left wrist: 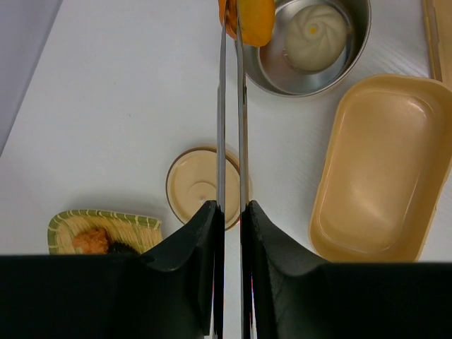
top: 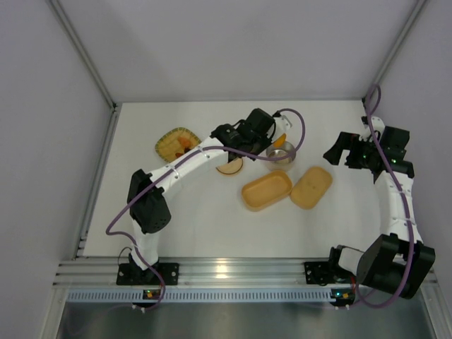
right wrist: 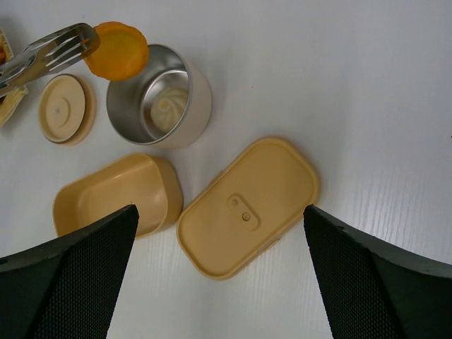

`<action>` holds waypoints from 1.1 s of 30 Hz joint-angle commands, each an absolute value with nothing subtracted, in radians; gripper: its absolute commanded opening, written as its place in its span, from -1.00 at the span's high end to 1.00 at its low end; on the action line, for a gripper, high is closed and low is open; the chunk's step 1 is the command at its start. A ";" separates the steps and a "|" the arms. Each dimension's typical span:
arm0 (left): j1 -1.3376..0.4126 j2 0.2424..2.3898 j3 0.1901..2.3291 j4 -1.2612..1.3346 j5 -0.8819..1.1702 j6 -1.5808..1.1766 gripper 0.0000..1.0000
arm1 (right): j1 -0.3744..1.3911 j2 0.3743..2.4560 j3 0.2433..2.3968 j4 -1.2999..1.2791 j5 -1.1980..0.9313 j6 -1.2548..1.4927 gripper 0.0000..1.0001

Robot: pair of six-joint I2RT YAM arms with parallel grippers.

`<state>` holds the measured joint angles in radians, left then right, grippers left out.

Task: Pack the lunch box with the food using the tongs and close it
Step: Place the fake food in the packing box.

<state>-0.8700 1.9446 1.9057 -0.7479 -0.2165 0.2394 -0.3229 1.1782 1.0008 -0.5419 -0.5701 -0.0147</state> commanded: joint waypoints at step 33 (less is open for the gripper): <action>-0.923 1.957 1.825 -0.617 -0.336 0.324 0.80 | -0.334 1.169 1.002 -0.479 -0.603 -0.008 -0.99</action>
